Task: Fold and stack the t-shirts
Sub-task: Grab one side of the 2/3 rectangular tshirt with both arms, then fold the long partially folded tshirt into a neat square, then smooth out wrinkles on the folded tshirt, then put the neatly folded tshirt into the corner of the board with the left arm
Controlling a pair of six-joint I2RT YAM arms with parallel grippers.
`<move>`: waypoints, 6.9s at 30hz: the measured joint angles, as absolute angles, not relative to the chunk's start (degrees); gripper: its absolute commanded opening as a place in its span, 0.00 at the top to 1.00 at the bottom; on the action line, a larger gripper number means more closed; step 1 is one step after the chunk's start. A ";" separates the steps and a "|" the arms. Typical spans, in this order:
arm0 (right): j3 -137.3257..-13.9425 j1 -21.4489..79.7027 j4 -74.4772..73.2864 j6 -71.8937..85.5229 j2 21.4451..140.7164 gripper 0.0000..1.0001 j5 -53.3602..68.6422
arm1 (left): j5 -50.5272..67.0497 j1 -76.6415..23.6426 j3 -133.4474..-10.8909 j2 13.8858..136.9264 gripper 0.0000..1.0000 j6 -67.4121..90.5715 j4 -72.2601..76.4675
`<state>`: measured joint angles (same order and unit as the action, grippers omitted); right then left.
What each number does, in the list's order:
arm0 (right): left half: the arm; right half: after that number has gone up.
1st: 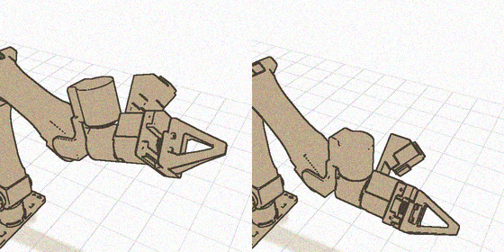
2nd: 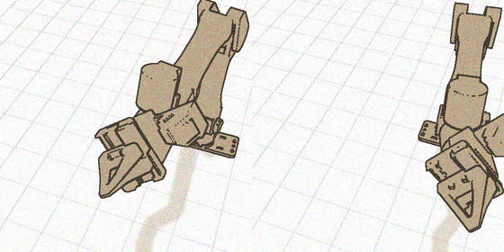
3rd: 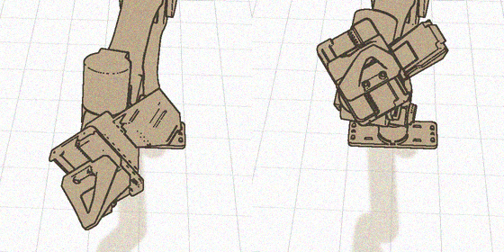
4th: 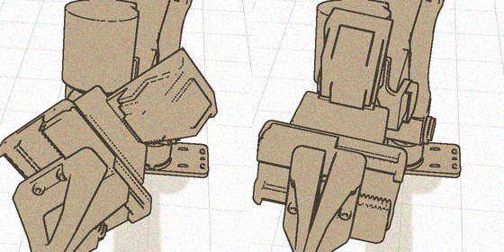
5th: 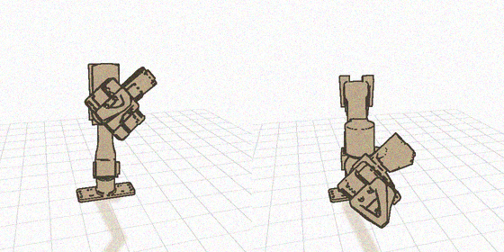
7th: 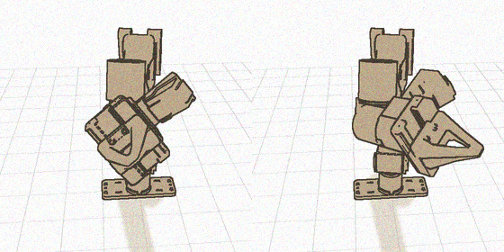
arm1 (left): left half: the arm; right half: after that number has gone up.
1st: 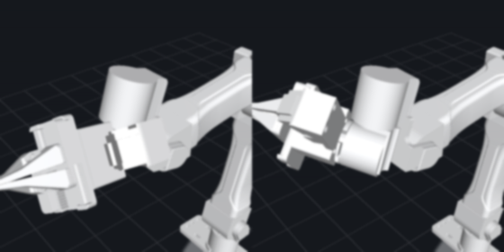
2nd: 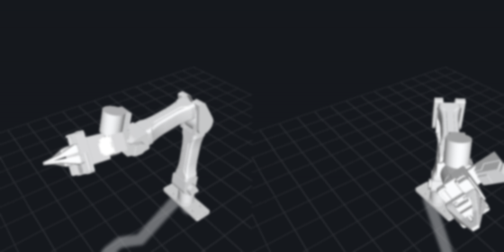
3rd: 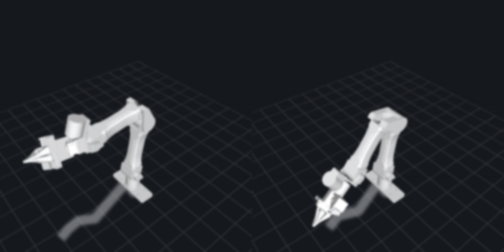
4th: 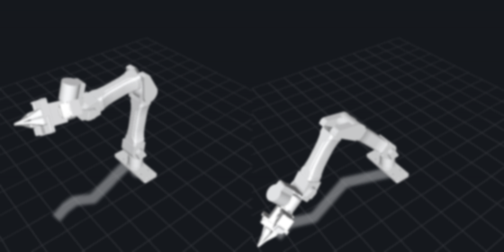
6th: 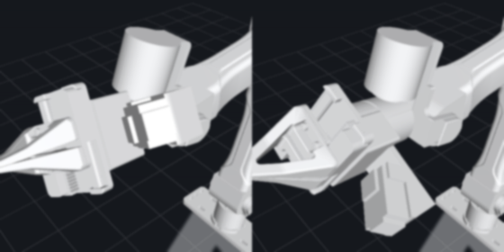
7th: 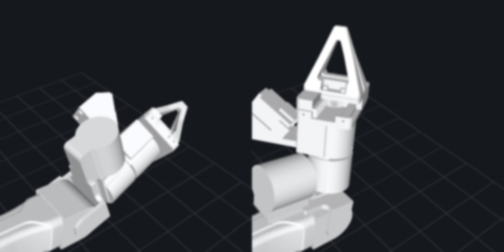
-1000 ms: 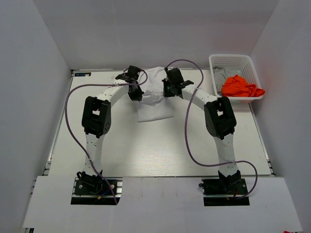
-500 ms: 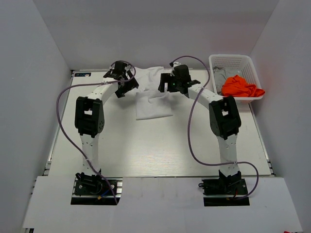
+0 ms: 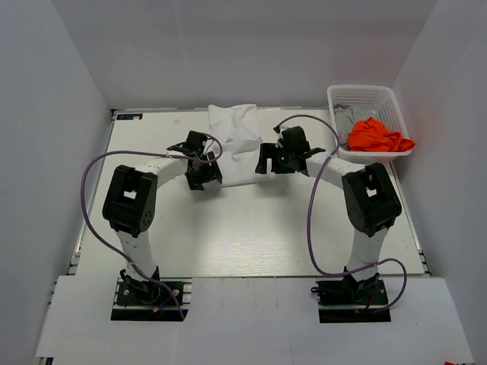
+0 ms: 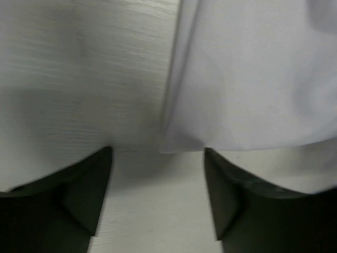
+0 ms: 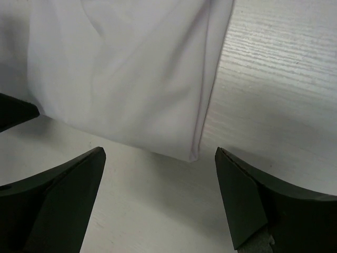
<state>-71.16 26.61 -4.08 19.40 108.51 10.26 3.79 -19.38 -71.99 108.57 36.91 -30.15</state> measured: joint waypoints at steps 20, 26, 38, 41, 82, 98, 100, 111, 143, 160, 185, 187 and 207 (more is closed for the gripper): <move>-68.47 26.59 -2.33 24.77 111.61 0.59 11.88 | 4.23 -22.04 -73.91 111.94 1.00 38.19 -29.47; -67.75 26.52 0.16 25.63 112.95 1.00 11.31 | 4.23 -22.28 -75.29 112.90 1.00 37.93 -29.61; -50.89 27.09 -3.46 24.23 92.47 1.00 14.46 | 4.62 -27.24 -60.66 99.94 1.00 38.61 -31.09; -48.84 27.11 -7.33 22.06 85.10 1.00 17.02 | 5.93 -29.78 -57.28 93.43 1.00 38.50 -33.63; -70.30 18.39 -17.19 17.61 89.67 1.00 16.95 | -11.22 -31.79 -96.07 103.53 1.00 38.06 -43.51; -90.24 15.14 -16.73 17.65 113.99 1.00 23.81 | -11.66 -25.71 -114.67 124.05 1.00 35.94 -46.19; -91.92 14.92 -16.69 17.72 116.38 1.00 23.79 | -10.68 -25.17 -115.24 125.23 1.00 35.51 -45.45; -101.58 13.82 -18.26 17.61 127.20 0.10 24.62 | -5.04 -22.52 -120.27 132.60 0.00 33.67 -43.31; -70.06 22.81 9.10 28.23 118.06 0.10 42.57 | -5.13 -22.68 -74.70 95.79 0.00 39.03 -34.87; -73.14 22.90 0.60 19.99 110.37 0.10 40.49 | -0.86 -22.90 -79.90 102.30 0.07 32.93 -31.22; -61.91 13.98 -2.04 20.86 90.80 0.10 33.91 | -0.10 -25.89 -99.44 127.04 1.00 26.44 -36.18; -61.56 13.23 -1.91 20.84 90.74 0.10 33.56 | -1.69 -25.93 -101.47 128.05 1.00 25.43 -37.78; -62.94 8.69 4.45 21.69 96.42 0.10 35.38 | -34.15 -9.47 -112.53 131.98 1.00 4.32 -41.71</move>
<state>-62.94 8.69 4.45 21.69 96.42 35.38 -34.15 -9.47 -112.53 131.98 4.32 -41.71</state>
